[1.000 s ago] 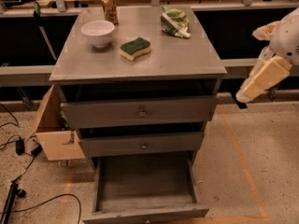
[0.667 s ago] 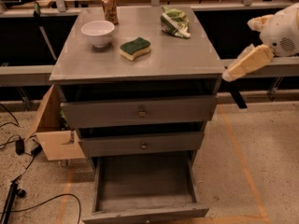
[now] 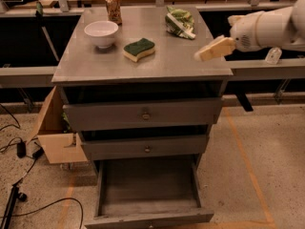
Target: Place green jalapeno chip bag into bottom drawer
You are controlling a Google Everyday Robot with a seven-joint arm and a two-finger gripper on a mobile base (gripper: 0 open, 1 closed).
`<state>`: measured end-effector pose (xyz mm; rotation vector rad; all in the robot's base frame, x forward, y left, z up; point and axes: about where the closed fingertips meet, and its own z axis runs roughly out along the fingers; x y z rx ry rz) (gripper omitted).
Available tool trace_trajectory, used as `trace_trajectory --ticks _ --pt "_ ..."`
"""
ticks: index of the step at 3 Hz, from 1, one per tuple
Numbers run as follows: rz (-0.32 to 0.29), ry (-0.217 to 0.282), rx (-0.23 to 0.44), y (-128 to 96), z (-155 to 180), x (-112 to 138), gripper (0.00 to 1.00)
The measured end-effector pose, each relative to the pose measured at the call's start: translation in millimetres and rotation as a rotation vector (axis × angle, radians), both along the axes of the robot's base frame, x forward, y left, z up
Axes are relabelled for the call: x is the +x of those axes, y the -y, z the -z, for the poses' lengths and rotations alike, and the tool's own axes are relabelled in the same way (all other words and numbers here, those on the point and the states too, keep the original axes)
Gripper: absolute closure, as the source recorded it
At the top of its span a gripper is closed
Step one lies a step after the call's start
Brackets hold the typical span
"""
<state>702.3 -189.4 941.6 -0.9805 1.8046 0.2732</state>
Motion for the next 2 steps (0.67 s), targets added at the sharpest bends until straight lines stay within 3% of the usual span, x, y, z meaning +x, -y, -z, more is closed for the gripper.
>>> trace_trajectory --ticks 1,2 --pt "0.098 -0.003 0.015 -17.1 16.5 50.2 0.0" --pt "0.182 -0.049 0.049 -6.5 21.5 63.0 0.0"
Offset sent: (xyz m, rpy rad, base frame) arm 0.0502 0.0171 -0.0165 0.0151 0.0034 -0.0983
